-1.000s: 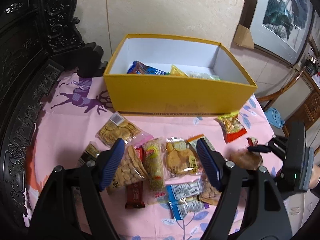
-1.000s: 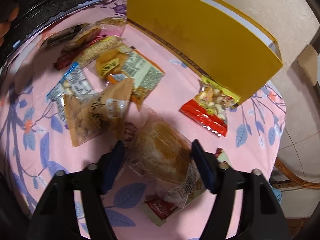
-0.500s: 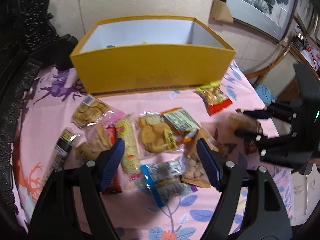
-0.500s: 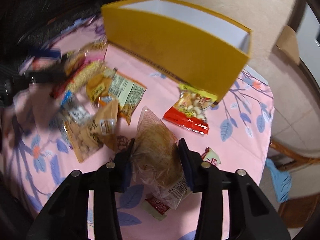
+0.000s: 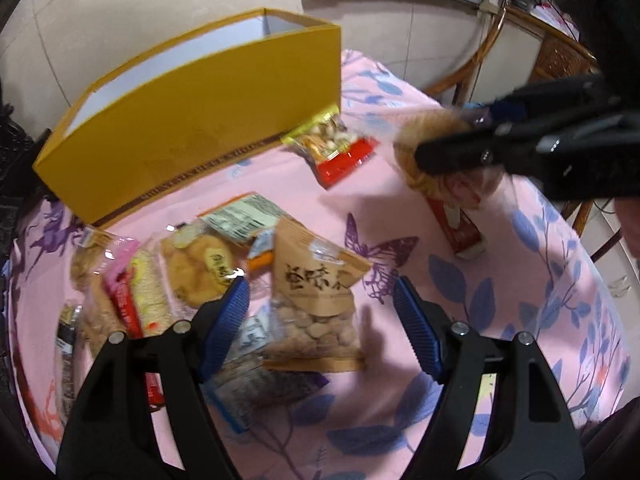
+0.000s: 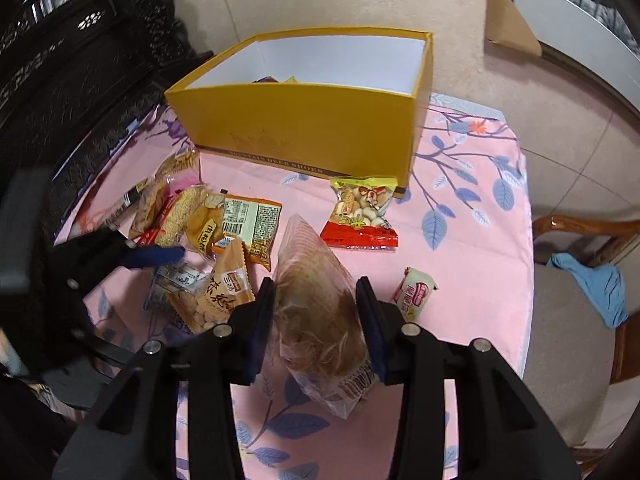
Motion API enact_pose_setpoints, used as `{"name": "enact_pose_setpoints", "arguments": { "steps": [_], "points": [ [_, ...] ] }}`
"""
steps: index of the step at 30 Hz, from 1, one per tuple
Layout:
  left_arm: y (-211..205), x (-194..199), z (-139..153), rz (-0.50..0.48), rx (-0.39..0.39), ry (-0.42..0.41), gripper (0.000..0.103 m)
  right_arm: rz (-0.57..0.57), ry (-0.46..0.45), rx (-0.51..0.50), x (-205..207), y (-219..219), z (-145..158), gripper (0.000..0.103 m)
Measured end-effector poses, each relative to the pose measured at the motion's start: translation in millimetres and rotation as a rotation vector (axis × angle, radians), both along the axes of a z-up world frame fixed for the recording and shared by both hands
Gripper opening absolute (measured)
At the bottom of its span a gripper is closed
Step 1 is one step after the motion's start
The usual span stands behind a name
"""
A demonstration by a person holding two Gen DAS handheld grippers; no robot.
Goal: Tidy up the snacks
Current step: 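Grasp the round bun in clear wrap with the right tool while the left tool grasps the brown nut packet, then carry the bun and brown packet over the yellow box and open both tools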
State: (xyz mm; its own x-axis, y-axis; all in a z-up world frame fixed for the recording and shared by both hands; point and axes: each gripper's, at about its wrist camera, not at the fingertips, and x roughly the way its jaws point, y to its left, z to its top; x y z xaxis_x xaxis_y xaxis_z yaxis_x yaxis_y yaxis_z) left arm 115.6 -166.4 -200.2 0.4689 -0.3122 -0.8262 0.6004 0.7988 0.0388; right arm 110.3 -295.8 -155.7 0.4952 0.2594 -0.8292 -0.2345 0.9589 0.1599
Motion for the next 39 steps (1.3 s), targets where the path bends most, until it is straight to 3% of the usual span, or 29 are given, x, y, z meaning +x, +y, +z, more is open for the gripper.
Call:
{"name": "enact_pose_setpoints", "arguments": {
  "steps": [7, 10, 18, 23, 25, 32, 39],
  "points": [
    [-10.2, 4.5, -24.3, -0.017, 0.04, 0.031, 0.07, -0.01, 0.005, 0.011, -0.1, -2.8, -3.2, 0.034],
    [-10.8, 7.1, -31.0, -0.014, 0.056, 0.041, 0.058, 0.006, 0.023, -0.007, 0.1, 2.5, -14.1, 0.034],
    [-12.4, 8.0, -32.0, -0.007, 0.039, 0.042, 0.056, 0.088, 0.074, -0.029, 9.2, 15.9, -24.9, 0.04],
    [-8.3, 5.8, -32.1, -0.008, 0.036, 0.036, 0.056, 0.257, 0.079, -0.057, -1.6, 28.2, -25.5, 0.046],
    [-5.1, 6.1, -33.6, -0.007, 0.031, 0.039, 0.056, 0.33, 0.055, -0.125, -10.0, 31.2, -25.6, 0.063],
    [-3.9, 5.1, -33.3, -0.01, 0.026, 0.04, 0.056, 0.617, -0.075, -0.308, -44.7, 38.9, -17.4, 0.063],
    [-2.6, 6.4, -36.6, -0.006, 0.018, 0.06, 0.056, 0.876, -0.05, -0.421, -72.8, 50.4, -31.2, 0.063]
  ]
}}
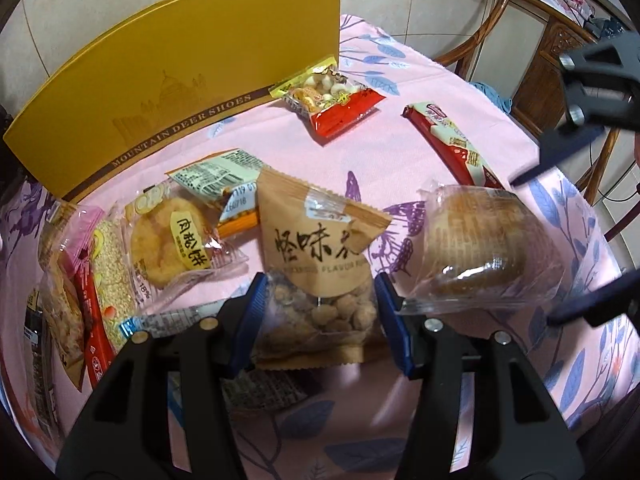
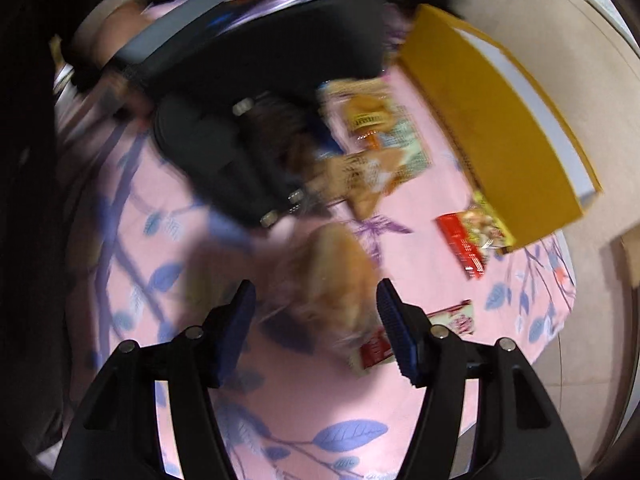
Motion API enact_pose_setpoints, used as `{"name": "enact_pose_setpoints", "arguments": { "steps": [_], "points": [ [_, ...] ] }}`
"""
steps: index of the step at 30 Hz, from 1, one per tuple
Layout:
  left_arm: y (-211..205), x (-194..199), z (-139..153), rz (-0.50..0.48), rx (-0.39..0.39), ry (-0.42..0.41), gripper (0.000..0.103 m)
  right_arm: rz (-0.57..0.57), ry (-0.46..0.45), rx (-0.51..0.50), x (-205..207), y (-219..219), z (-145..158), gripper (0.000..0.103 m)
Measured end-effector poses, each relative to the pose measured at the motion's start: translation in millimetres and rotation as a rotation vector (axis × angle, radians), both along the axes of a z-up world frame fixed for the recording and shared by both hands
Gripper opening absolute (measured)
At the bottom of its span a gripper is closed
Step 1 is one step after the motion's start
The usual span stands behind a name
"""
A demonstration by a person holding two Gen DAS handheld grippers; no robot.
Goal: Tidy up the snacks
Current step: 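Carry the bun and brown packet over the yellow box and open both tools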
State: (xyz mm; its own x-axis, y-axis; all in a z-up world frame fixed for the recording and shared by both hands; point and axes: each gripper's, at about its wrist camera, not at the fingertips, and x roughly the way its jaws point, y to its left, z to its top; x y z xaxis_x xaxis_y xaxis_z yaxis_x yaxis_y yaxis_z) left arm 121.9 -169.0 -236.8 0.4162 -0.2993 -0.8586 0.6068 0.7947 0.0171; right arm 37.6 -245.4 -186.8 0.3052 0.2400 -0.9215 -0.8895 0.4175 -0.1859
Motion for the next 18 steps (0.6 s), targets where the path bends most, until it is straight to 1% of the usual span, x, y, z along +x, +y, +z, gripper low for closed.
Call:
{"name": "enact_pose_setpoints", "arguments": {
  "steps": [3, 6, 9, 11, 13, 14, 15, 16, 17, 18],
  "points": [
    [0.1, 0.5, -1.0, 0.003, -0.005, 0.001, 0.056, -0.002, -0.013, -0.04, -6.3, 0.1, -13.2, 0.064],
    [0.8, 0.3, -0.9, 0.005, -0.008, 0.002, 0.056, -0.007, -0.111, -0.079, -10.6, 1.7, -26.2, 0.064],
    [1.9, -0.1, -0.7, 0.005, -0.007, 0.002, 0.056, -0.017, -0.151, -0.093, -5.4, 5.8, -36.0, 0.064],
    [1.6, 0.3, -0.9, 0.005, -0.006, 0.003, 0.056, -0.003, -0.179, -0.103, -2.1, 8.8, -40.7, 0.064],
    [1.8, 0.3, -1.0, 0.007, -0.007, 0.003, 0.056, 0.012, -0.199, -0.092, 0.0, 9.8, -41.6, 0.064],
    [1.8, 0.4, -1.0, 0.007, -0.007, 0.002, 0.056, 0.007, -0.211, -0.084, 2.3, 10.3, -41.4, 0.062],
    [1.6, 0.5, -1.0, 0.008, -0.007, 0.002, 0.056, 0.002, -0.201, -0.076, 1.9, 11.9, -40.7, 0.056],
    [1.5, 0.5, -0.9, 0.007, -0.008, 0.003, 0.056, -0.009, -0.202, -0.072, 4.4, 12.0, -40.5, 0.047],
    [1.6, 0.6, -0.7, 0.005, -0.009, 0.003, 0.055, -0.028, -0.214, -0.073, 6.3, 11.6, -39.3, 0.046],
    [1.8, 0.7, -0.6, 0.004, -0.01, 0.004, 0.054, -0.042, -0.201, -0.068, 9.7, 10.5, -36.9, 0.044]
  ]
}}
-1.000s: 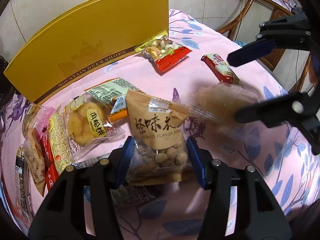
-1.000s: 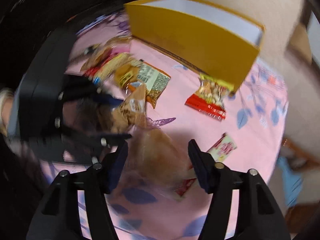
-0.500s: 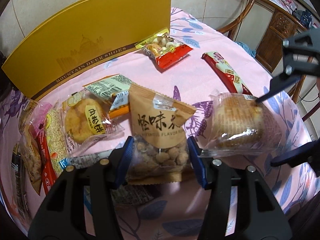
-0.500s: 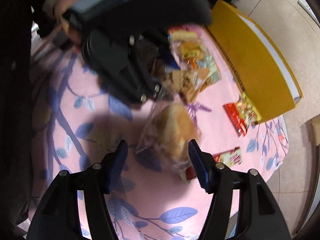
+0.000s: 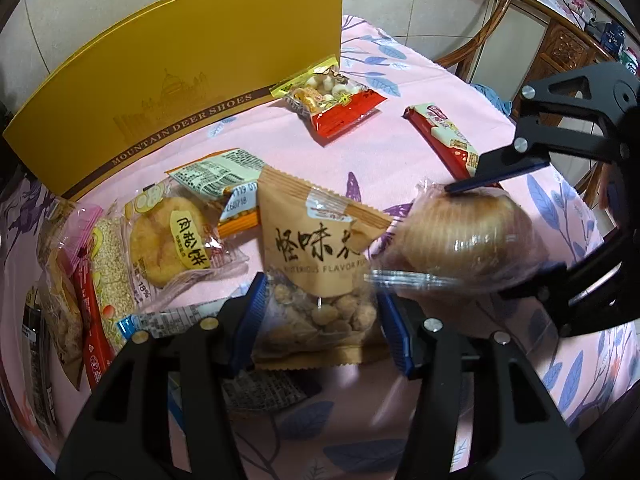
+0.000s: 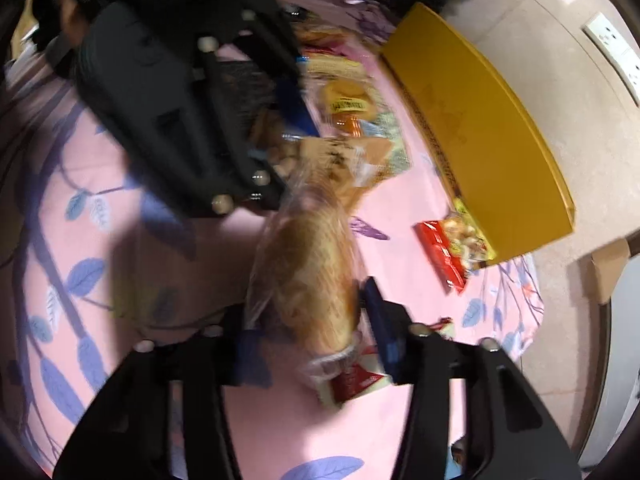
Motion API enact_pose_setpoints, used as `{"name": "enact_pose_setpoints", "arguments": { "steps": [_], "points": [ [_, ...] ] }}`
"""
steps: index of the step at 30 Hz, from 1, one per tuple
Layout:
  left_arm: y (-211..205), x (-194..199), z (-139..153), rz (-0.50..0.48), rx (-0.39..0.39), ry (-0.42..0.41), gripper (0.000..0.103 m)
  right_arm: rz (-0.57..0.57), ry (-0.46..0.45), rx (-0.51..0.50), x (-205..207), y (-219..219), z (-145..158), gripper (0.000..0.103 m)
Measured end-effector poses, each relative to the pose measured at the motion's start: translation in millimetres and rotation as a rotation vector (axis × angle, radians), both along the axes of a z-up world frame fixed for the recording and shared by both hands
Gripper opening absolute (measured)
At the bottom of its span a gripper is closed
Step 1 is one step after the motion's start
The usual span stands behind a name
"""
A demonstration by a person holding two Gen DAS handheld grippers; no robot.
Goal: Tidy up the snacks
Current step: 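Carry the bun and brown packet over the yellow box and open both tools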
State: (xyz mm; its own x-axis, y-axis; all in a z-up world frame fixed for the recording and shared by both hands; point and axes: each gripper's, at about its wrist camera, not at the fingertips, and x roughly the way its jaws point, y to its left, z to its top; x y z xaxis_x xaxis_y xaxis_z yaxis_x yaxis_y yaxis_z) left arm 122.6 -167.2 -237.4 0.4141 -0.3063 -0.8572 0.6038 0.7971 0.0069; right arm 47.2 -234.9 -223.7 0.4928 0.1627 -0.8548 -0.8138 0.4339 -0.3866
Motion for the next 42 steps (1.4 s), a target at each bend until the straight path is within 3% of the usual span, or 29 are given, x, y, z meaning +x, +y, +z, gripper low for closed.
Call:
{"name": "enact_pose_setpoints", "arguments": {
  "steps": [4, 9, 14, 19, 29, 36, 42],
  "points": [
    [3.2, 0.2, 5.3, 0.003, -0.016, -0.004, 0.047, -0.049, 0.004, 0.019, 5.2, -1.5, 12.0, 0.036],
    [8.2, -4.5, 18.2, 0.01, -0.05, -0.022, 0.045, -0.219, 0.081, 0.155, 16.0, -13.0, 40.5, 0.035],
    [19.5, -9.9, 50.9, 0.034, -0.099, -0.07, 0.045, -0.377, 0.103, 0.302, 26.8, -23.2, 75.0, 0.035],
    [42.2, 0.8, 94.1, 0.096, -0.16, -0.128, 0.045, -0.465, 0.045, 0.419, 43.3, -24.8, 111.1, 0.035],
    [87.5, 97.8, 157.0, 0.302, -0.199, -0.238, 0.045, -0.621, -0.064, 0.696, 133.7, -15.0, 165.8, 0.035],
    [90.3, 177.5, 166.4, 0.379, -0.224, -0.232, 0.045, -0.698, -0.104, 0.795, 186.9, -17.8, 181.4, 0.035],
    [84.1, 223.2, 153.7, 0.452, -0.161, -0.182, 0.046, -0.747, -0.107, 0.817, 214.0, -20.1, 177.3, 0.035]
  ]
}}
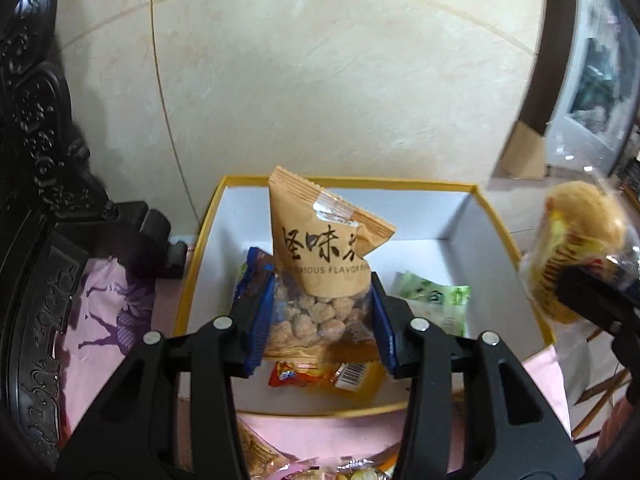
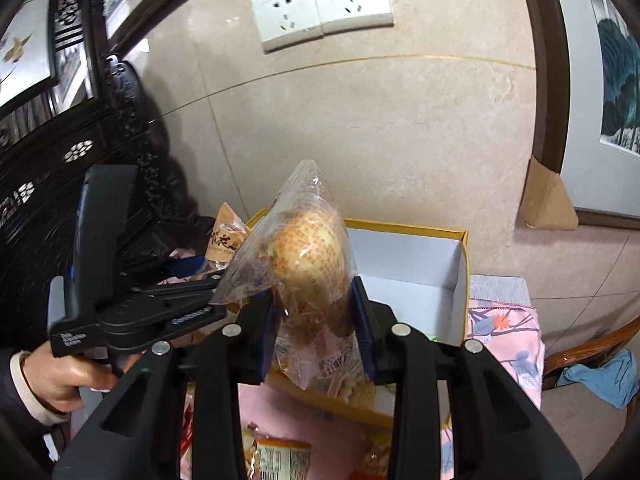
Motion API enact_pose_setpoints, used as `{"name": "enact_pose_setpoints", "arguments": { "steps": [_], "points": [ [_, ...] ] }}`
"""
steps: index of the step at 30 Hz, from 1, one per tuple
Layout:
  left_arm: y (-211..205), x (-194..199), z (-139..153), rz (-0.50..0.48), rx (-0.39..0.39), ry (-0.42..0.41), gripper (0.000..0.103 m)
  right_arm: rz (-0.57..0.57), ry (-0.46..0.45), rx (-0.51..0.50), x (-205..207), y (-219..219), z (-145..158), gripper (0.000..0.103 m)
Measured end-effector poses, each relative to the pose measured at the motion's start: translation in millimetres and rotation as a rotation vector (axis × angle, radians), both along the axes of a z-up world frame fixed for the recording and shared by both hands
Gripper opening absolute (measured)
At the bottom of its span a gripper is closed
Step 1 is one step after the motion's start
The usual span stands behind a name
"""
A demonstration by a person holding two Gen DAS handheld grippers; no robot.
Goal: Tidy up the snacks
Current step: 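Carry the bun and brown packet over the yellow box and open both tools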
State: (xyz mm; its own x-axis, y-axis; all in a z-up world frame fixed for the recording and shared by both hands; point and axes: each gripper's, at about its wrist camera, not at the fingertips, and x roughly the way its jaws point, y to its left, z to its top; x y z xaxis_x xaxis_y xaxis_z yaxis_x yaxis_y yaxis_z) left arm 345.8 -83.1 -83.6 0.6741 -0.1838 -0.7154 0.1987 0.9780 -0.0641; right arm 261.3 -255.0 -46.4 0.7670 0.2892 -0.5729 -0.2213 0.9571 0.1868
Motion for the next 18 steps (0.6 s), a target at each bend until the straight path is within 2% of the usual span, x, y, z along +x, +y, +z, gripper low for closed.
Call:
{"name": "enact_pose_setpoints", "arguments": {
  "steps": [2, 3, 6, 7, 9, 18],
  "points": [
    [-0.2, 7.1, -0.4, 0.031, 0.007, 0.022, 0.056, -0.014, 0.013, 0.01, 11.9, -1.5, -3.1, 0.035],
    [-0.4, 7.2, 1.7, 0.046, 0.017, 0.009, 0.069, -0.016, 0.02, 0.013, 15.9, -1.7, -4.0, 0.035],
    [-1.2, 5.7, 7.4, 0.052, 0.031, -0.016, 0.076, -0.03, 0.045, 0.002, 30.2, -1.0, -6.9, 0.041],
    [-1.1, 6.1, 8.3, 0.053, 0.033, -0.011, 0.08, -0.036, 0.058, -0.006, 34.3, -0.3, -8.0, 0.047],
    [-0.8, 5.8, 10.4, 0.058, 0.043, -0.015, 0.081, -0.055, 0.082, -0.014, 41.2, 0.3, -9.5, 0.061],
    [3.3, -12.5, 20.7, 0.063, 0.044, -0.033, 0.091, -0.07, 0.098, 0.004, 20.1, -12.8, -4.9, 0.062]
  ]
}}
